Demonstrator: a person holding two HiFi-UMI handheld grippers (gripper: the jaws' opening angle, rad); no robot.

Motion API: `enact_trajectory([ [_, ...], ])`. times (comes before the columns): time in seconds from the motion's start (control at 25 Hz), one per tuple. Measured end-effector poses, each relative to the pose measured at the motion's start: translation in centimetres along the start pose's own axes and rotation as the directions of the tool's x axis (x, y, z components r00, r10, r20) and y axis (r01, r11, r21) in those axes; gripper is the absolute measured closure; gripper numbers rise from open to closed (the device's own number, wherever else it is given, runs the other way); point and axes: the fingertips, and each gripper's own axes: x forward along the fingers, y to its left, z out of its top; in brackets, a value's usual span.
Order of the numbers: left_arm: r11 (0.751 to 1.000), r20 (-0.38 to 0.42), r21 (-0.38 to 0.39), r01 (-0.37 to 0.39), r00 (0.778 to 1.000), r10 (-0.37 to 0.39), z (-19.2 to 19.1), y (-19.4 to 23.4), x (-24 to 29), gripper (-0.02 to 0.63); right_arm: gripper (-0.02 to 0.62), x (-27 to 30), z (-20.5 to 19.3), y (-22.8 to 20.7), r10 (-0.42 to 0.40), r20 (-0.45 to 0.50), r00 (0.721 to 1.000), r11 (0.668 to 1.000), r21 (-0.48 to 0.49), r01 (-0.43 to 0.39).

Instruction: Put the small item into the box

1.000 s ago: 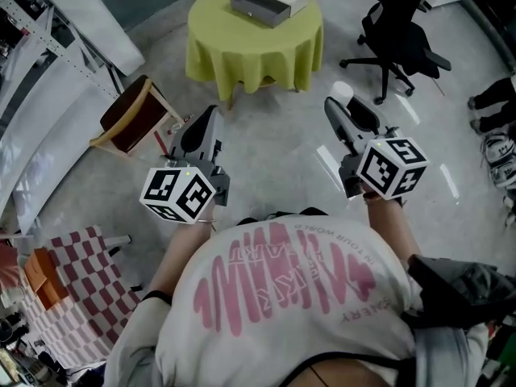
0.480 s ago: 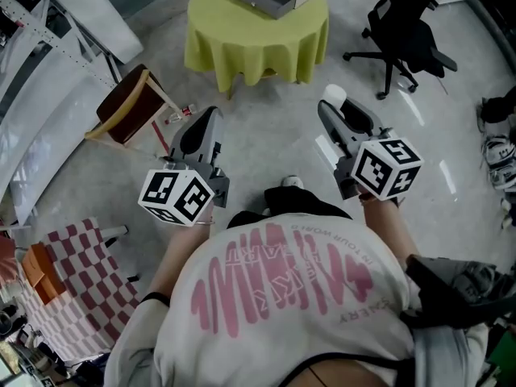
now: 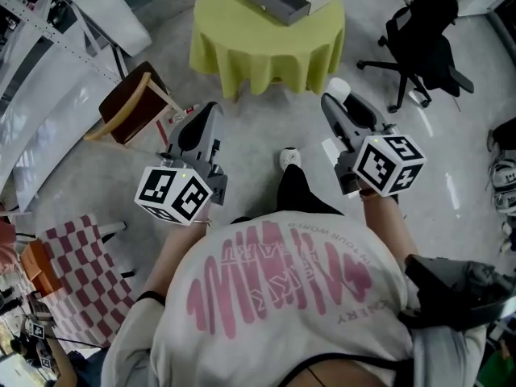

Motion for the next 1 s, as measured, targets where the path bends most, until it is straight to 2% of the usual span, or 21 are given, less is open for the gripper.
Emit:
enact_trajectory([
  [0.24,0.999,0.01,0.004,-0.042,0.999,0.042,1.5,2.0,6.2,0.6,0.433,5.6,3.1,-4.4,0.054,-0.016,0.998,0.999,-0.007,-0.054],
  [0.6,0.993,0.052,-0.011,-0.114,0.992,0.115,4.7,5.3,15.4,0.6,0.433,14.0,10.9,-10.6,0.131,0.005,0.991,0.991,-0.043,-0.13],
  [1.0,0.989,0.04,-0.031,-0.142,0.989,0.143,4.7,7.9,23.4,0.6,0.433,21.7,13.1,-15.4,0.189,-0.037,0.981,0.981,-0.034,-0.19],
])
